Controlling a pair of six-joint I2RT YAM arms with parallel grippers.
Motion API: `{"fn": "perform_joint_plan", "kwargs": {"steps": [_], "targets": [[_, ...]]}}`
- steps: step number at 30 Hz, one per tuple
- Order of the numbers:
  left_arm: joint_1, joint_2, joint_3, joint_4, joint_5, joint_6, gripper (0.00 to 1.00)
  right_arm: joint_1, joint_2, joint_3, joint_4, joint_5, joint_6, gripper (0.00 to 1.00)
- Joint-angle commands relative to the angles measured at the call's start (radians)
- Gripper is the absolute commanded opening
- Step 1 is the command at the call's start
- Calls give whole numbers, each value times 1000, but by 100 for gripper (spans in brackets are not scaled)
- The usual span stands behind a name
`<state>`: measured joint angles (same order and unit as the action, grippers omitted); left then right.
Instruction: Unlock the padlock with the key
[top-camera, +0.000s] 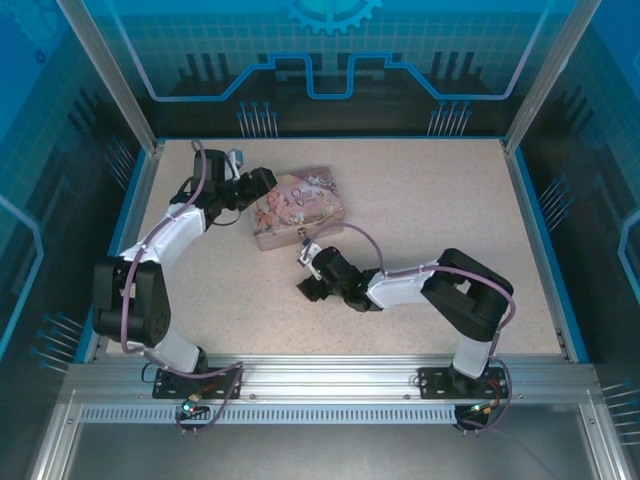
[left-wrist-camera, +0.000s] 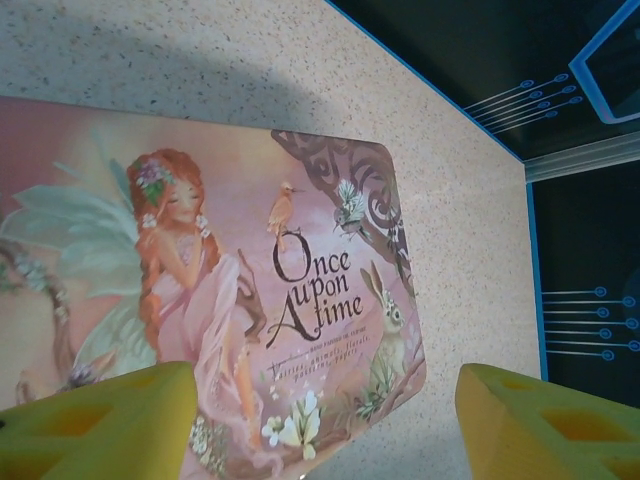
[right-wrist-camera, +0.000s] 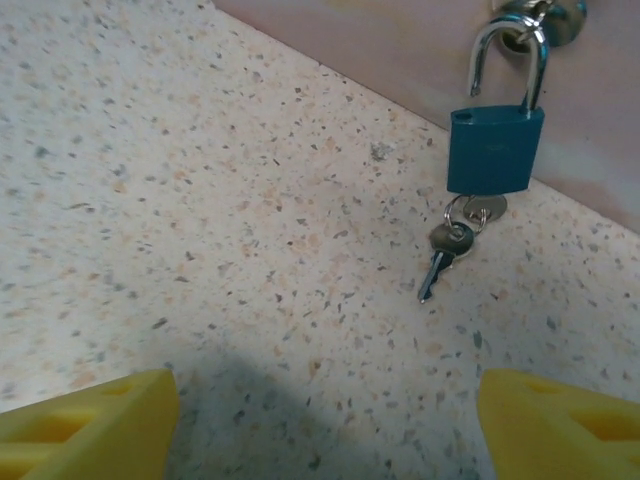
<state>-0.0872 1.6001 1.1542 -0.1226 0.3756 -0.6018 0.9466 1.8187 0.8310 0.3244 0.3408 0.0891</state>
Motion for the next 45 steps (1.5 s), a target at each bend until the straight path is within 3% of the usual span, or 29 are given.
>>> {"fn": "perform_joint_plan", "kwargs": {"steps": [1, 15, 33, 45], "targets": [[6, 43, 52, -1, 52, 17, 70, 0, 48, 43, 124, 120, -101, 77], [4, 194, 154, -5, 83, 22, 69, -24, 214, 130, 233, 188, -141, 63], [-5, 246, 119, -11, 85, 28, 68, -65, 251, 134, 316, 195, -135, 50], [-8, 250, 89, 0, 81, 31, 68, -74, 192, 81, 367, 124, -106, 26]]}}
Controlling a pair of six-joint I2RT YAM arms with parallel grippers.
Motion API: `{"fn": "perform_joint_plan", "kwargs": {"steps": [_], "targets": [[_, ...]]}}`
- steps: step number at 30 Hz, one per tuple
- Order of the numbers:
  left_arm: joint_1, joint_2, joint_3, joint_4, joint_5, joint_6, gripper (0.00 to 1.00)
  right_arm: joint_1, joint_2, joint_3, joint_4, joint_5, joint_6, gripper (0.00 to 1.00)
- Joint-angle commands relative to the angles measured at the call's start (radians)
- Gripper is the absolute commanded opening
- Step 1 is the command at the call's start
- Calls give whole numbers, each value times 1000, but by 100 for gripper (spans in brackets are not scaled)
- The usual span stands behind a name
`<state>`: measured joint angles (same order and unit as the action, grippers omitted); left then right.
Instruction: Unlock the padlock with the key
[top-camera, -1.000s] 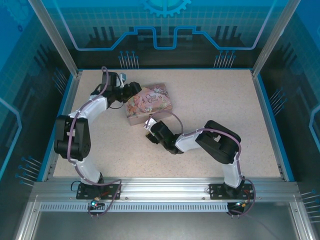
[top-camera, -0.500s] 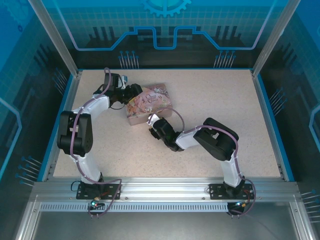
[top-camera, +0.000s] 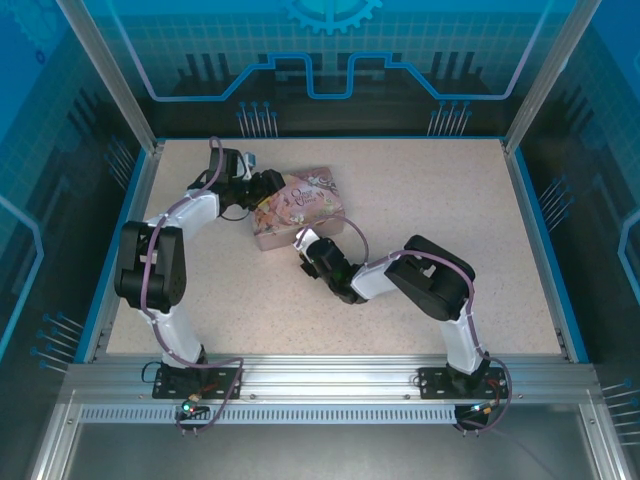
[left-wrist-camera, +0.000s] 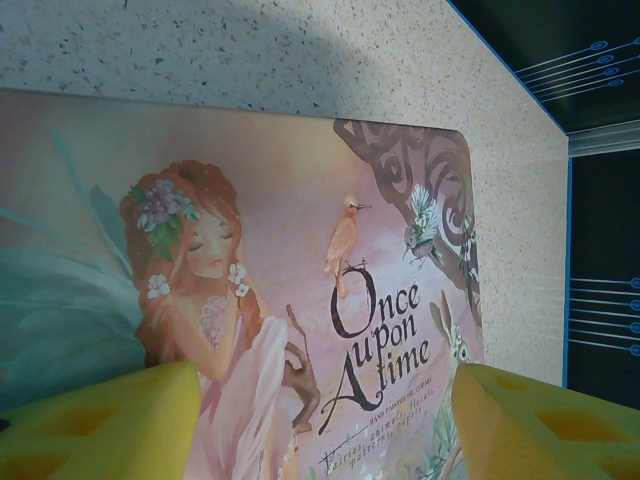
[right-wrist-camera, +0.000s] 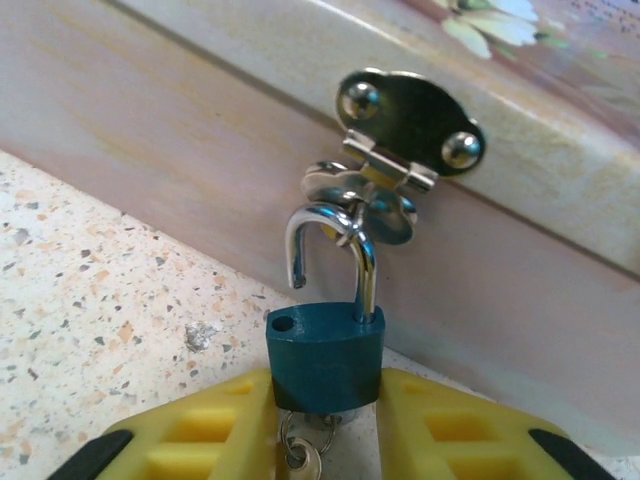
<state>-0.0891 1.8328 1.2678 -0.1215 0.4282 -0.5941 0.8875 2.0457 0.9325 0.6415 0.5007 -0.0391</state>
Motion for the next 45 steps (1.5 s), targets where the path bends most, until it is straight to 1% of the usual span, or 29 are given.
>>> {"fn": "perform_joint_plan", "kwargs": {"steps": [1, 4, 7, 13, 16, 18, 20, 21, 26, 30, 32, 35, 38, 41, 43, 45], "targets": [[-6, 16, -31, 2, 29, 22, 68, -19, -42, -25, 51, -52, 31, 24], [-6, 11, -45, 11, 29, 18, 68, -27, -58, -36, 48, -93, 47, 16], [-6, 8, -55, 16, 30, 17, 68, -39, -72, -47, 41, -127, 71, 9], [-6, 0, -76, 24, 29, 17, 68, -56, -96, -77, 28, -210, 97, 5], [-6, -1, -83, 28, 29, 17, 68, -59, -98, -78, 17, -208, 97, 6], [-8, -4, -89, 31, 29, 14, 67, -62, -102, -86, 19, -188, 96, 9], [-9, -9, -93, 31, 29, 14, 67, -73, -109, -108, 42, -185, 96, 14], [-12, -12, -94, 31, 29, 14, 67, -84, -116, -118, 49, -202, 101, 19], [-18, -13, -99, 25, 35, 17, 67, -145, -138, -134, 41, -327, 97, 38], [-26, -27, -124, 43, 32, 9, 66, -200, -120, -108, 28, -479, 126, 46], [-31, -37, -137, 49, 34, -1, 66, -214, -110, -103, 32, -519, 139, 48], [-48, -56, -160, 56, 34, -8, 65, -207, -124, -132, 60, -468, 140, 54], [-66, -81, -194, 76, 35, -26, 66, -184, -156, -178, 81, -367, 118, 61], [-71, -116, -238, 104, 25, -52, 65, -154, -191, -235, 105, -248, 87, 63], [-76, -138, -265, 121, 21, -68, 66, -130, -199, -263, 114, -197, 72, 64], [-83, -150, -280, 125, 17, -74, 66, -97, -187, -263, 109, -146, 47, 67]]}}
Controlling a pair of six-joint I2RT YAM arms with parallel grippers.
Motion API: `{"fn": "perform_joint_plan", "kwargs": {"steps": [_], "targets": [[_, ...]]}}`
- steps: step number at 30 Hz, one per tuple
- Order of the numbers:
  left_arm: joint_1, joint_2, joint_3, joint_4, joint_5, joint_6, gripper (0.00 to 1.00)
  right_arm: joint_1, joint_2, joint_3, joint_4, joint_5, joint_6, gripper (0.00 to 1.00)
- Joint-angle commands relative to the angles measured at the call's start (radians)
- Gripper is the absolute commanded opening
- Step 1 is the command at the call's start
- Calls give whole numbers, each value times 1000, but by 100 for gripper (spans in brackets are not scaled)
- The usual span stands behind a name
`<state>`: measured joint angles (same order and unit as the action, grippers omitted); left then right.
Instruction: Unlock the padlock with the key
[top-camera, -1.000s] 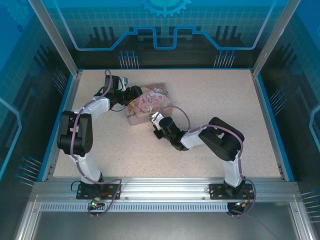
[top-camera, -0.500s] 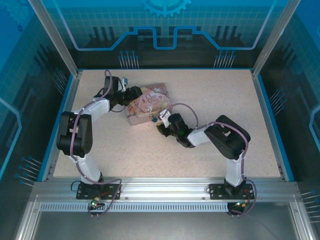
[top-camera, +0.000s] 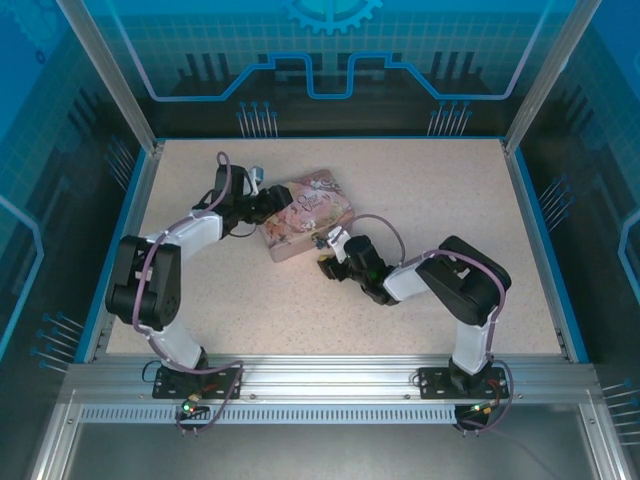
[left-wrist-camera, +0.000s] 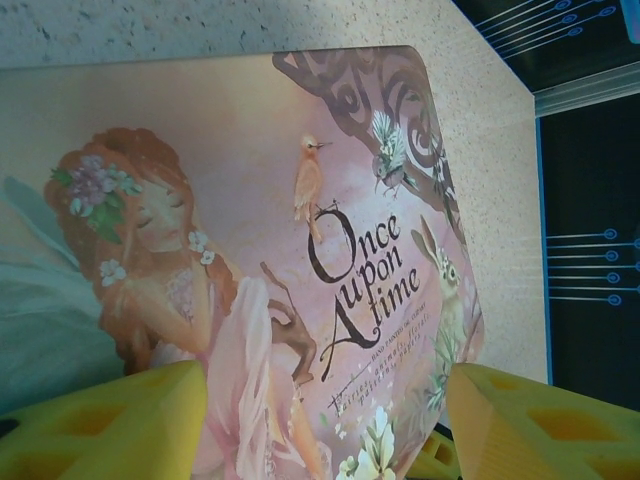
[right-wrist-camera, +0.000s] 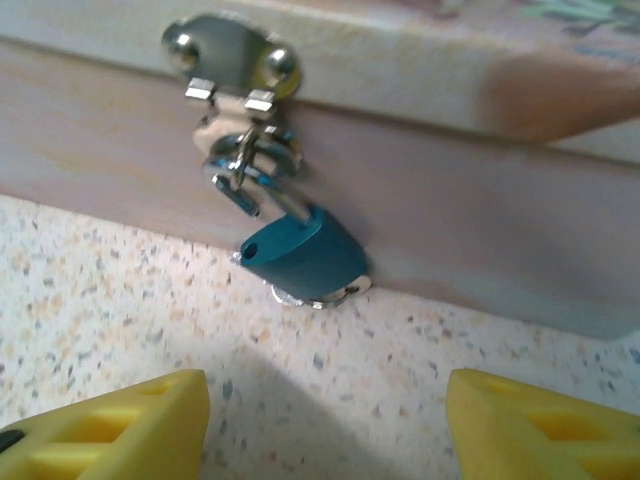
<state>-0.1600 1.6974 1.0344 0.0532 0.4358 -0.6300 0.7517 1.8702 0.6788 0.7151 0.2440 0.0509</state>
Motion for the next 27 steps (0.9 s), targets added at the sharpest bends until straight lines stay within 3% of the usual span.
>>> {"fn": "perform_joint_plan", "kwargs": {"steps": [1, 7, 17, 27], "targets": [[-15, -20, -53, -47, 11, -42, 66, 55, 0, -3, 32, 141, -52, 69], [-25, -36, -66, -48, 10, -48, 65, 84, 38, 41, 38, 236, -72, 70], [-28, -42, -72, -44, 10, -53, 66, 86, 95, 113, 30, 274, -101, 65], [-27, -39, -69, -50, 4, -48, 65, 81, 78, 100, 27, 269, -91, 37]]}}
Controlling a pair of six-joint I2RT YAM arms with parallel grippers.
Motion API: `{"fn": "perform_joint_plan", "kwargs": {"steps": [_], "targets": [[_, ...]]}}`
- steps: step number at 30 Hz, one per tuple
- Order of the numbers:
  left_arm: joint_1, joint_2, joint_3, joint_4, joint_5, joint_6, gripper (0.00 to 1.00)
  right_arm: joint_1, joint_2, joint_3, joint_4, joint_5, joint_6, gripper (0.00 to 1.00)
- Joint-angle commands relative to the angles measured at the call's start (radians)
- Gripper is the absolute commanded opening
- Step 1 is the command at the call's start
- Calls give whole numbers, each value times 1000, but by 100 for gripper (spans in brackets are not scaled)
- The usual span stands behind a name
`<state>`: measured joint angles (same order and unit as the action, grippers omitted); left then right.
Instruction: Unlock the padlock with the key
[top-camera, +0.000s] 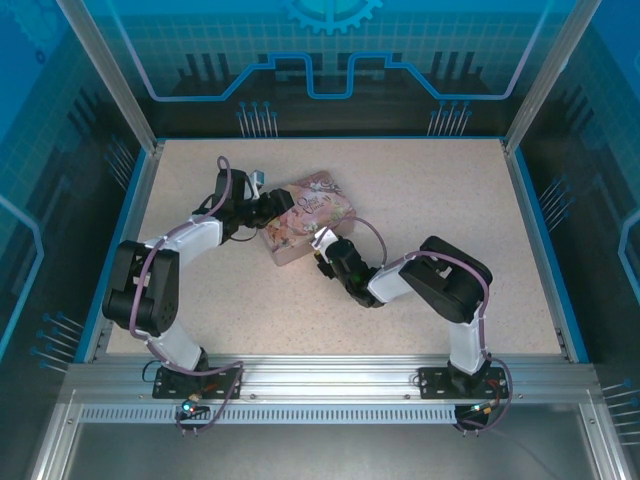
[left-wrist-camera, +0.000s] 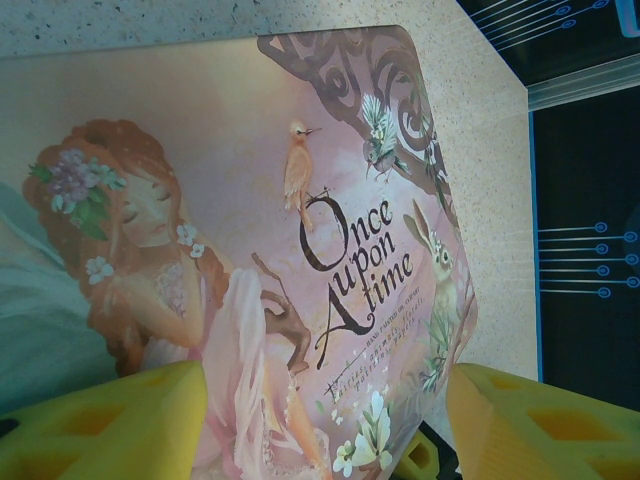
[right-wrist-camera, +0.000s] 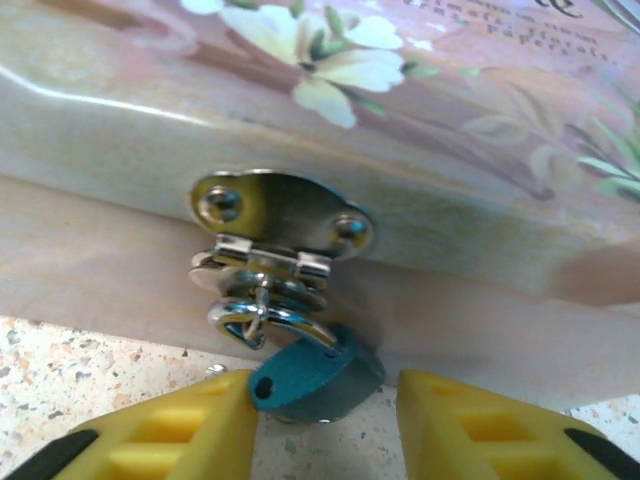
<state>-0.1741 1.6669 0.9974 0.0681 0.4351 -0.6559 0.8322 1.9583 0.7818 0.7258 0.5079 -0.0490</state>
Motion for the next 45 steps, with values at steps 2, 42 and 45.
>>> {"fn": "perform_joint_plan", "kwargs": {"steps": [2, 42, 45], "targets": [[-13, -9, -32, -64, 3, -20, 66, -2, -22, -16, 14, -4, 15, 32], [-53, -30, -68, -78, -22, -7, 66, -173, -132, -45, -80, -464, 329, 0], [-57, -34, -77, -71, -25, -14, 66, -192, -125, -50, -46, -521, 371, 0]]}}
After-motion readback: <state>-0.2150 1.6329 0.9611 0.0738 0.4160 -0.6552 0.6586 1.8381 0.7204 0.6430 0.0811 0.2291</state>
